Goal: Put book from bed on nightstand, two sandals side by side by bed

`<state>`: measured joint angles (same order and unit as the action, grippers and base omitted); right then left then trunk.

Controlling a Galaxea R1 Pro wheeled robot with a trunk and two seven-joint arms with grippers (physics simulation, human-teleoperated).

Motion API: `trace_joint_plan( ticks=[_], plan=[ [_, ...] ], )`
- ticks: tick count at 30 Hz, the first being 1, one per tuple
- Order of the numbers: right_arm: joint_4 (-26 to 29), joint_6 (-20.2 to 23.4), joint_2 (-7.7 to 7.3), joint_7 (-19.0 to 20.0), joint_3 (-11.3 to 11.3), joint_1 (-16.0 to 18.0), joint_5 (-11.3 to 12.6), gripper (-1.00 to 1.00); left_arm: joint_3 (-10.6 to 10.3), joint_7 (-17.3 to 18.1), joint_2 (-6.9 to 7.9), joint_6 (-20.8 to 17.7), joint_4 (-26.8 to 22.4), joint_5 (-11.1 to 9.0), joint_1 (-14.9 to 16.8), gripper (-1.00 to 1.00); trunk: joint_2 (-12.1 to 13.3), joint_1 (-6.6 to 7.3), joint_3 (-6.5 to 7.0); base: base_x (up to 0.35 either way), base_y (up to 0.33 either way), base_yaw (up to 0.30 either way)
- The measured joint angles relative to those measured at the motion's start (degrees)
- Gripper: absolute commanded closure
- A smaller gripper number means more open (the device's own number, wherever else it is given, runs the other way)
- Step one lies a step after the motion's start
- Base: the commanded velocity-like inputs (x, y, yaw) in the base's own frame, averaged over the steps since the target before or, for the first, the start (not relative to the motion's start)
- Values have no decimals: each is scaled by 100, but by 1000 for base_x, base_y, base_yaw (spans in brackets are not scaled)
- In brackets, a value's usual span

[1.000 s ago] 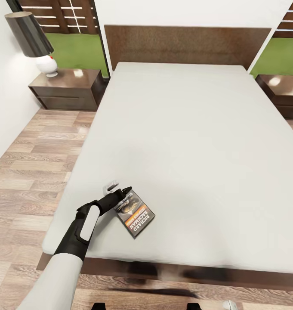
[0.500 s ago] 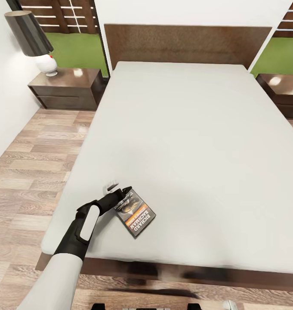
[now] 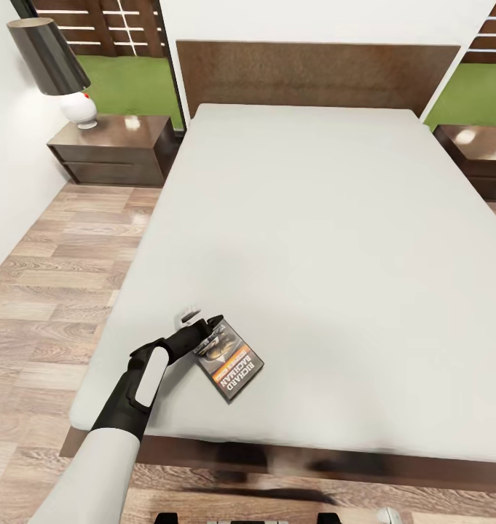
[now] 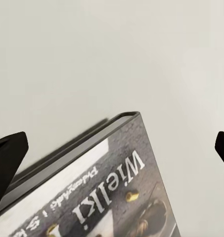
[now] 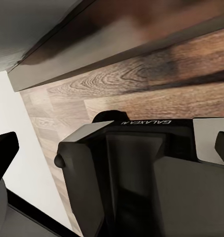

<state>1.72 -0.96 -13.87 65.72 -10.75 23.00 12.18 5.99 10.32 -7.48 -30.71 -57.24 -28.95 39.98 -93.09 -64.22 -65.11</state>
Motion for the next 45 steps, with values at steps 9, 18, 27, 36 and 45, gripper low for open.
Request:
trace_joint_plan(
  ticks=[9,18,27,36,45],
  plan=[
    [0,0,0,0,2,0,0,-100,-1,4,-1,-4,1,-23,0,-100,0,-3,0,-125,0,0],
    [0,0,0,0,4,0,1,-100,-1,3,-1,-4,1,-23,0,-100,0,0,0,-32,0,0],
    [0,0,0,2,6,0,1,-100,2,11,1,20,6,1,1,-100,0,0,0,-1,-60,0],
    [0,0,0,-2,8,0,1,-100,2,11,0,14,8,-9,0,-100,0,0,0,0,-11,0],
    [0,0,0,-3,9,0,1,-100,-8,2,0,-3,10,-7,-1,-100,0,1,0,50,-42,0]
  ],
)
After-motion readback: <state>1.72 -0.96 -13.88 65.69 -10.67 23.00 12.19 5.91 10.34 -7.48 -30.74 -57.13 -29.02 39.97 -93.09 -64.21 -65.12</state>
